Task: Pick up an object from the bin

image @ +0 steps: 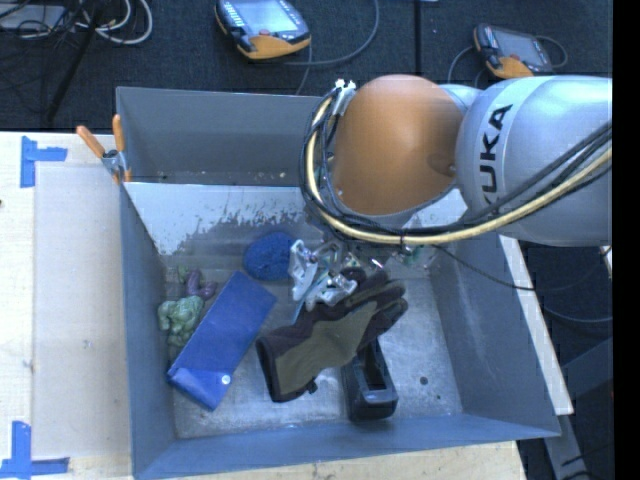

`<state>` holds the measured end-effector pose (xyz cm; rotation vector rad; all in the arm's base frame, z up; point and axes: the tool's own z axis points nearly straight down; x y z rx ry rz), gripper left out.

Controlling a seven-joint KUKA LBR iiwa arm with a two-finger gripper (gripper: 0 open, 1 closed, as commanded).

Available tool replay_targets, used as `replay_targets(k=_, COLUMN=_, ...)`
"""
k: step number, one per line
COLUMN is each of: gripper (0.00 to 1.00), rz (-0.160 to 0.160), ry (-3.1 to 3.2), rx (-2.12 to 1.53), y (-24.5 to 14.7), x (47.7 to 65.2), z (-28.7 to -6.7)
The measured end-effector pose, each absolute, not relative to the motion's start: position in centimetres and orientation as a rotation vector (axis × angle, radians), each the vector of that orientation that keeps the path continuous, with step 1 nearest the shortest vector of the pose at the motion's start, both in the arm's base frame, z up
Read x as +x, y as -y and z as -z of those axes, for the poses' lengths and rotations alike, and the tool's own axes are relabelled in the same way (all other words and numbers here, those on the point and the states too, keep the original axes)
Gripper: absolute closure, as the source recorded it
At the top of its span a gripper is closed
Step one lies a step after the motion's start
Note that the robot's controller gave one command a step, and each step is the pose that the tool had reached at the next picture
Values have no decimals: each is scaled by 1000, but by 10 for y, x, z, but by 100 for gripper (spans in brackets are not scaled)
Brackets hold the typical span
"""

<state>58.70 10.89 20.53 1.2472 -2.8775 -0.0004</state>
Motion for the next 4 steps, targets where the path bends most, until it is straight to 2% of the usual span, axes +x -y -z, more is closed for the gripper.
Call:
replay_targets(k=1, gripper=100, rz=1, ry=2899, rx=1207, y=-115, x=587, z=-215)
replay_targets(k=2, gripper=100, rz=2, ry=3039, rx=808, y=-92, x=583, z=-207)
replay_targets(k=3, gripper=100, rz=-1, ry=3014, rx=890, y=-92, x=595, z=-181)
replay_targets(k=4, gripper=100, rz=3, ry=2933, rx=1126, y=-77, x=557, z=-167)
